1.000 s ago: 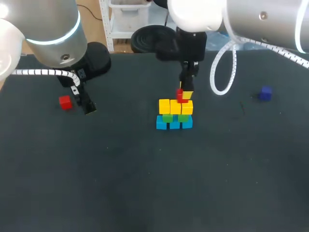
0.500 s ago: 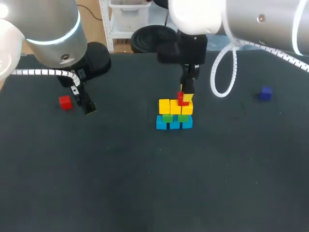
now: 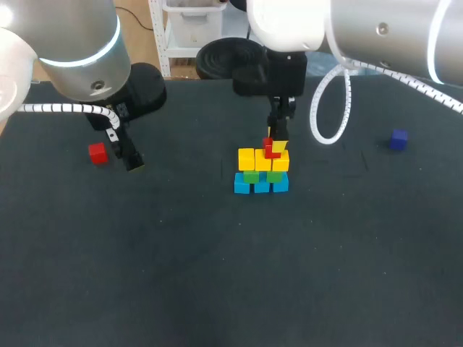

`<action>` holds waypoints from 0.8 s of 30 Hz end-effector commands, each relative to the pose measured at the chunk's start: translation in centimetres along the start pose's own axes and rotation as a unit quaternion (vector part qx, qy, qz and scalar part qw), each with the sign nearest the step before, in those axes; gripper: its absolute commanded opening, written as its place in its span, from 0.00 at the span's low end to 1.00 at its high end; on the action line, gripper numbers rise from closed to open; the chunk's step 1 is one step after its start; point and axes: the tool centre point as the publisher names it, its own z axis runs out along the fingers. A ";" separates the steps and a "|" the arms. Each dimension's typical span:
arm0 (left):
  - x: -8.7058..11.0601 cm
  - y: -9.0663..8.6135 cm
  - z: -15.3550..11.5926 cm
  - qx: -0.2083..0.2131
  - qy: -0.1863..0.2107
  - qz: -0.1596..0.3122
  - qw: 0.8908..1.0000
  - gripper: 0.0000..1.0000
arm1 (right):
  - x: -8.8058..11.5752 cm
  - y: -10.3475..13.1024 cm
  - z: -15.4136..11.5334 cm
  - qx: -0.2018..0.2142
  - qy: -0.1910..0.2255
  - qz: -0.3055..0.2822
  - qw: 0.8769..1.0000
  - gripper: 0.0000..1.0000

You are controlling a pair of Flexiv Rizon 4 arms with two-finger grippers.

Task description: Place the blue cubes, place green cubes on the blue cubes, place the yellow cubes on the green cubes, then place the red cubes on the yellow cubes, and place purple cube on the red cubes.

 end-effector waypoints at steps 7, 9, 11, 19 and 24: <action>0.1 0.1 0.0 0.001 -0.001 0.001 1.000 1.00 | 0.3 -0.1 0.1 -0.002 -0.001 0.002 1.000 0.00; 0.1 0.1 0.0 0.001 -0.001 0.001 1.000 1.00 | 0.2 0.0 0.1 -0.002 -0.001 0.002 1.000 0.00; 0.1 0.1 0.0 0.001 -0.001 0.001 1.000 1.00 | 0.2 0.1 0.1 -0.003 -0.001 0.002 1.000 0.00; 0.1 0.1 0.0 0.001 -0.001 0.001 1.000 1.00 | 0.2 0.2 0.0 0.000 -0.001 0.001 1.000 0.00; 0.1 0.1 0.0 0.001 -0.001 0.001 1.000 1.00 | 0.1 0.2 -0.1 0.000 -0.001 0.001 1.000 0.00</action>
